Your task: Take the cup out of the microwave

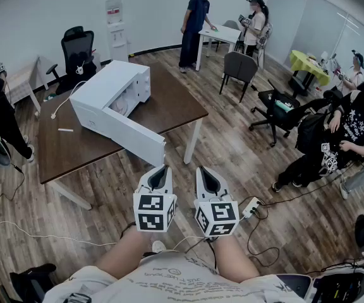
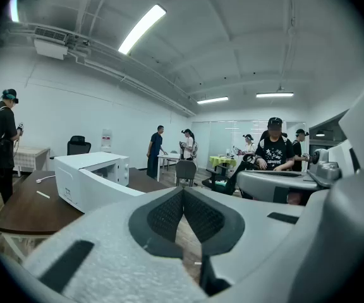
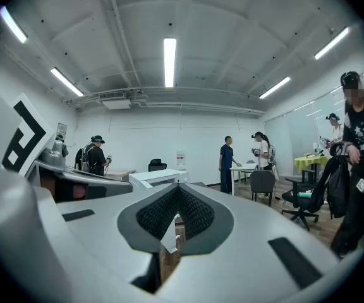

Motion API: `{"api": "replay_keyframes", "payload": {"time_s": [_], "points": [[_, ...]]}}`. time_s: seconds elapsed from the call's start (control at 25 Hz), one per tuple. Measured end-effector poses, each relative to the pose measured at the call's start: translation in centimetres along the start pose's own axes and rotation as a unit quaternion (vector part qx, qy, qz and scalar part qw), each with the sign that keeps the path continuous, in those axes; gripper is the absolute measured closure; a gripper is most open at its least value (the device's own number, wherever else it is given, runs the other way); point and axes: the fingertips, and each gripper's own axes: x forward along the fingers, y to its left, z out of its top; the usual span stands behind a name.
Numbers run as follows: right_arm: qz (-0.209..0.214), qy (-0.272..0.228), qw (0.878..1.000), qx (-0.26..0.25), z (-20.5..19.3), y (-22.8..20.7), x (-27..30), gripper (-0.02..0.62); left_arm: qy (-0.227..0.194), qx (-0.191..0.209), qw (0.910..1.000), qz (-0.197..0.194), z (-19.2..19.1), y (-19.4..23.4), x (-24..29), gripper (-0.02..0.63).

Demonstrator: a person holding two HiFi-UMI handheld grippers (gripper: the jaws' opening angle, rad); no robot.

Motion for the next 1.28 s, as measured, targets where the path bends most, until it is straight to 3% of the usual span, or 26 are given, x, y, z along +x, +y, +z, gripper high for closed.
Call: {"api": "replay_keyframes", "payload": {"time_s": [0.68, 1.28], "points": [[-0.041, -0.012, 0.999, 0.006, 0.2, 0.3, 6.5, 0.578, -0.006, -0.006, 0.9985, -0.055, 1.1, 4.1, 5.7, 0.592], [-0.049, 0.003, 0.999, 0.018, -1.2, -1.4, 10.9, 0.578, 0.012, -0.007, 0.9958, -0.090, 0.3, 4.0, 10.3, 0.592]]}}
